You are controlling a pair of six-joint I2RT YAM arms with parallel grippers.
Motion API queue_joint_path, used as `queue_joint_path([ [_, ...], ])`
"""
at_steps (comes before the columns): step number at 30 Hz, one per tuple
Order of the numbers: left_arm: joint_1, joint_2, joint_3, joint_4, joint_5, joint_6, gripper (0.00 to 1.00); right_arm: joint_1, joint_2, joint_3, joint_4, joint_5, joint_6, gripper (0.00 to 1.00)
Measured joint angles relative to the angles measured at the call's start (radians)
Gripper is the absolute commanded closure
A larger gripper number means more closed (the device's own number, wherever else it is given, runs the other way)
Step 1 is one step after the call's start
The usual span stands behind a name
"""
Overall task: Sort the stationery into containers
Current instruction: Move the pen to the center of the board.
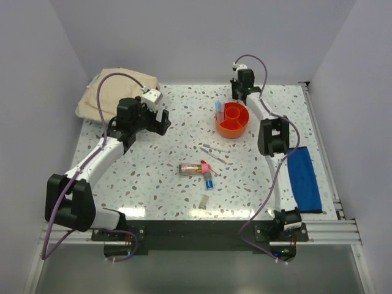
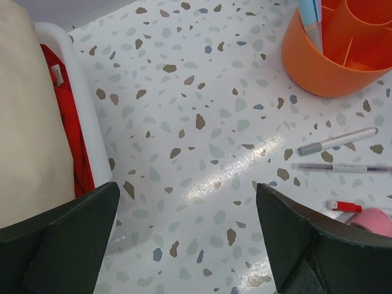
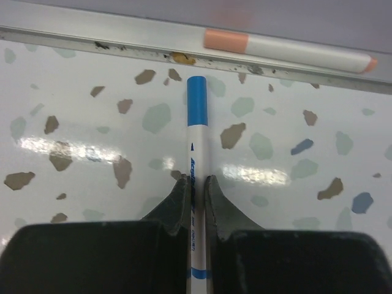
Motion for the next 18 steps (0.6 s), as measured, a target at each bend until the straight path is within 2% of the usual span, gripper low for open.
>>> queue_joint_path([
  [6,0.0,0.015,0.0,0.004,0.0,0.0,0.02,-0.065,-0.04,-0.014,-0.123,-0.061,-0.042,1.0],
  [18,0.0,0.055,0.0,0.005,0.008,0.0,0.02,-0.089,-0.282,-0.345,-0.305,-0.156,-0.096,1.0],
])
